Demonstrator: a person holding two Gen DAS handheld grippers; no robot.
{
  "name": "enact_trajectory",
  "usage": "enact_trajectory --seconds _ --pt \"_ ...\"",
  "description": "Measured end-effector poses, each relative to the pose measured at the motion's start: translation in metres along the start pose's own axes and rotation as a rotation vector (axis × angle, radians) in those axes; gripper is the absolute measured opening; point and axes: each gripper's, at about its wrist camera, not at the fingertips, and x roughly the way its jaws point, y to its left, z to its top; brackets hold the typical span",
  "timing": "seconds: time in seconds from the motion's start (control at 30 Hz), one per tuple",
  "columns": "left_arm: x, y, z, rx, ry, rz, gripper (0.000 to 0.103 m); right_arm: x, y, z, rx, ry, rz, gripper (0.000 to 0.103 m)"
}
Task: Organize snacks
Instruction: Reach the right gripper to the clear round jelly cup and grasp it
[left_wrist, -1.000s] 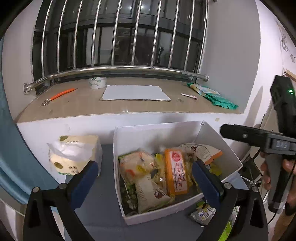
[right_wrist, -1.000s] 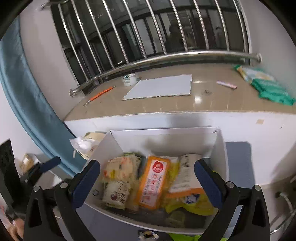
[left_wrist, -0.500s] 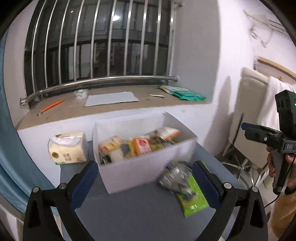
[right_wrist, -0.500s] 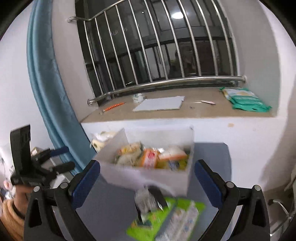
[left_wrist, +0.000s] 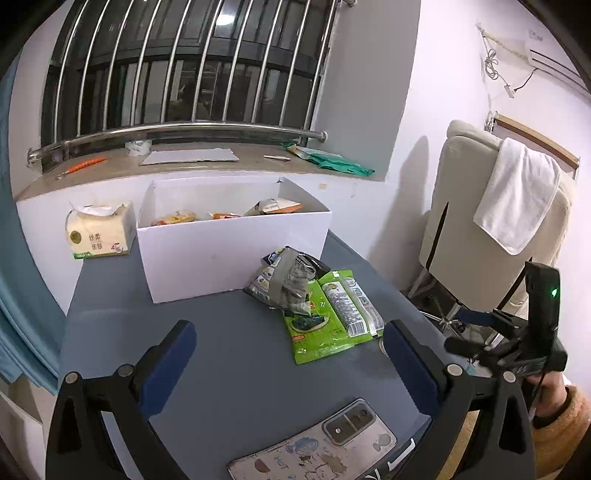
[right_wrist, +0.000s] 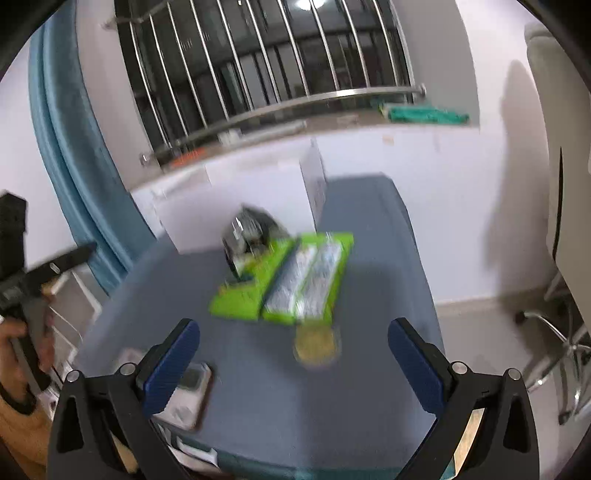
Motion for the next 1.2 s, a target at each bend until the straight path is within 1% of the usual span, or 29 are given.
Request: enact_trajectory --seconds 0.1,0.17,0.23,0.4,0.5,0.53,0.57,0.6,0.63,0.67,0.7,0.73,0.8,0.87,0.9,0.93,0.97,1.03,1.07,1.1,1.13,1.17,1.2 --pt "-0.002 0.002 -0.003 -0.011 0.004 -0.009 0.103 0.008 0.002 -0.004 -0.035 0.016 -0.020 0.103" --pt "-0.003 0.004 -0.005 -0.023 0.001 -0.006 0.103 0.016 0.001 -0.005 -0.025 0.027 -0.018 0.103" --pt "-0.002 0.007 -0.008 -0.035 0.014 -0.002 0.103 0.027 -0.002 -0.005 -0.012 0.051 -0.023 0.103" --pt "0.004 0.009 -0.015 -0.041 0.036 0.005 0.103 0.055 -0.010 -0.007 0.042 0.092 0.003 0.103" --pt "0.009 0.008 -0.018 -0.034 0.050 0.007 0.103 0.073 -0.012 -0.007 0.051 0.122 -0.014 0.102" --pt "0.011 0.007 -0.019 -0.028 0.055 0.006 0.103 0.078 -0.013 -0.008 0.054 0.130 -0.011 0.090" --pt "0.013 0.006 -0.019 -0.024 0.060 0.007 0.103 0.085 -0.014 -0.009 0.063 0.152 -0.011 0.064" --pt "0.015 0.005 -0.019 -0.018 0.064 0.010 0.103 0.086 -0.014 -0.009 0.061 0.143 -0.044 0.051" --pt "0.018 0.004 -0.020 -0.011 0.070 0.013 0.103 0.085 -0.013 -0.009 0.051 0.141 -0.051 0.038" --pt "0.021 0.003 -0.020 -0.005 0.076 0.013 0.103 0.085 -0.013 -0.008 0.048 0.152 -0.033 0.038" --pt "0.025 0.002 -0.020 0.003 0.084 0.009 0.103 0.082 -0.014 -0.008 0.053 0.144 -0.016 0.037" --pt "0.030 0.001 -0.019 0.010 0.091 0.006 0.103 0.079 -0.014 -0.008 0.053 0.135 -0.010 0.035" --pt "0.040 -0.002 -0.016 0.025 0.101 0.011 0.103 0.071 -0.012 -0.009 0.039 0.125 -0.016 0.035" --pt "0.054 -0.005 -0.011 0.041 0.120 0.010 0.103 0.061 -0.012 -0.009 0.043 0.102 0.008 0.035" --pt "0.063 -0.007 -0.008 0.047 0.130 0.010 0.103 0.056 -0.012 -0.007 0.041 0.088 0.011 0.032" --pt "0.071 -0.008 -0.005 0.049 0.138 0.003 0.103 0.052 -0.011 -0.007 0.032 0.076 -0.001 0.024" --pt "0.078 -0.010 -0.003 0.053 0.146 -0.005 0.103 0.051 -0.010 -0.006 0.023 0.069 -0.009 0.014" --pt "0.094 -0.012 0.003 0.058 0.167 0.000 0.103 0.048 -0.011 -0.004 0.018 0.064 -0.012 0.007" --pt "0.101 -0.012 0.005 0.052 0.175 0.011 0.103 0.047 -0.013 -0.004 0.019 0.064 -0.017 0.007" --pt "0.105 -0.013 0.006 0.041 0.180 -0.001 0.103 0.047 -0.014 -0.004 0.024 0.060 -0.023 0.007" --pt "0.106 -0.014 0.006 0.032 0.182 -0.017 0.103 0.044 -0.016 -0.005 0.030 0.052 -0.029 0.010" --pt "0.107 -0.015 0.005 0.029 0.180 -0.028 0.103 0.043 -0.017 -0.005 0.036 0.052 -0.027 0.025" --pt "0.107 -0.017 0.003 0.032 0.182 -0.032 0.103 0.041 -0.018 -0.006 0.044 0.052 -0.025 0.049"
